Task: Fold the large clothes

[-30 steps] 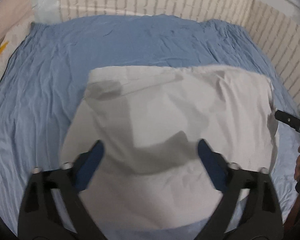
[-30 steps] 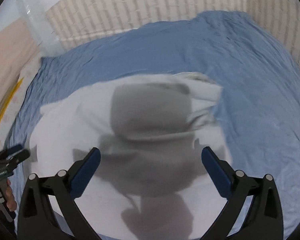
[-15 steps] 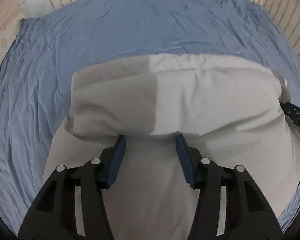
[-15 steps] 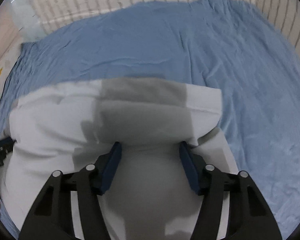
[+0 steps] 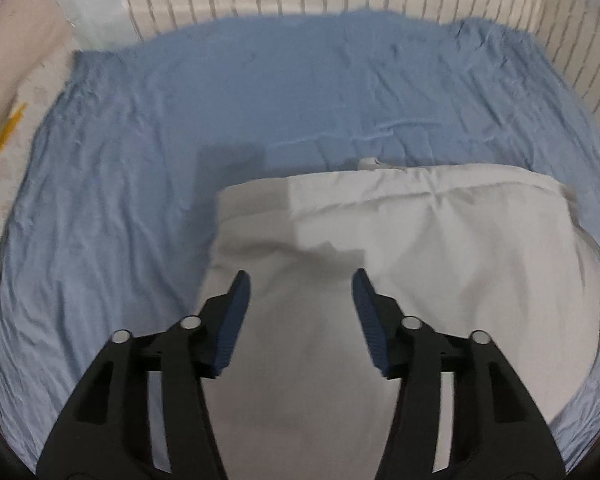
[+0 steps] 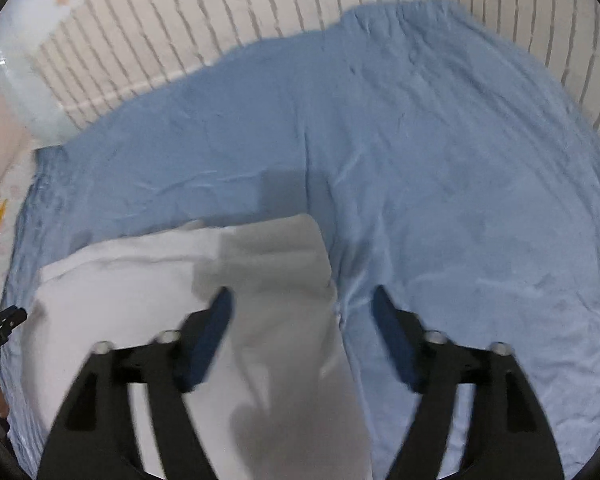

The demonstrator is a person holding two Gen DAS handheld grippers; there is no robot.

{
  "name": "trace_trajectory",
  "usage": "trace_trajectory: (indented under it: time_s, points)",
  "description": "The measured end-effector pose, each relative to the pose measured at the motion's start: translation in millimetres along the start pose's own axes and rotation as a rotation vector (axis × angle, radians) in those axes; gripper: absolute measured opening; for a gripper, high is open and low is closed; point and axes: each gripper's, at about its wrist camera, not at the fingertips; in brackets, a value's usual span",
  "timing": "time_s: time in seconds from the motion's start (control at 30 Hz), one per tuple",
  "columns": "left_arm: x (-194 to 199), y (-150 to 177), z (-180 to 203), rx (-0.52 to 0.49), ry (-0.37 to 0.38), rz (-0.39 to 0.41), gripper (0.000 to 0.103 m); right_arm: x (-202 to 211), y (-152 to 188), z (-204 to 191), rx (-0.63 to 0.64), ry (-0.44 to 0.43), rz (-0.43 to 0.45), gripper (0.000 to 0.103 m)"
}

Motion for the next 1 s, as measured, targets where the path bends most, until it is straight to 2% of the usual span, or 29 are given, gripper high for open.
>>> trace_trajectory:
  time_s: [0.07, 0.17, 0.3, 0.4, 0.43, 0.47, 0.5, 0.53, 0.57, 0.63, 0.77, 1.0]
  points:
    - [16.4, 28.3, -7.2, -0.008, -0.008, 0.043, 0.063, 17.5, 18.1, -3.5, 0.012, -0.01, 0.025, 0.082]
    - [30.5, 67.0, -15.1, -0.016, -0.031, 0.081, 0.063, 28.9, 54.9, -7.6, 0.018, -0.034, 0.026, 0.082]
    - [41.0, 110.7, -30.2, 0.003, -0.018, 0.131, 0.062, 29.5, 97.7, -16.2, 0.068, 0.021, 0.036, 0.082]
    - [45.8, 139.7, -45.2, 0.039, -0.012, 0.145, 0.055, 36.5, 122.3, -21.3, 0.111, 0.065, 0.079, 0.082]
    - [48.4, 147.0, -53.2, 0.047, 0.002, 0.139, 0.048, 38.1, 128.4, -22.7, 0.121, 0.074, 0.094, 0.082]
    - [46.4, 148.8, -55.0, 0.053, 0.016, 0.132, 0.037, 39.0, 131.7, -22.0, 0.125, 0.075, 0.099, 0.081]
    - [41.2, 148.2, -54.2, 0.052, 0.029, 0.117, 0.032, 37.5, 133.3, -21.6, 0.126, 0.07, 0.096, 0.08]
    - [33.7, 144.5, -50.4, 0.052, 0.035, 0.103, 0.021, 33.7, 132.5, -20.4, 0.123, 0.058, 0.083, 0.074]
    - [25.3, 141.8, -50.0, 0.058, 0.045, 0.078, 0.012, 26.7, 130.4, -20.7, 0.117, 0.042, 0.06, 0.052]
    - [6.7, 133.0, -44.7, 0.061, 0.068, 0.031, 0.008, 14.8, 125.5, -21.2, 0.112, 0.034, 0.019, 0.031]
    - [-32.6, 124.2, -33.3, 0.044, 0.051, -0.053, 0.005, -8.5, 125.3, -32.9, 0.147, 0.059, -0.033, 0.031]
    - [-68.3, 114.8, -20.4, 0.014, 0.046, -0.118, 0.005, -41.8, 124.6, -34.0, 0.148, 0.028, -0.096, 0.03]
Point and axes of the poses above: each gripper's, at about its wrist camera, not at the fingertips, and x roughly against the way its jaws point, z to its right, y to its underside, and after that the axes turned 12 degrees about -z, right-handed
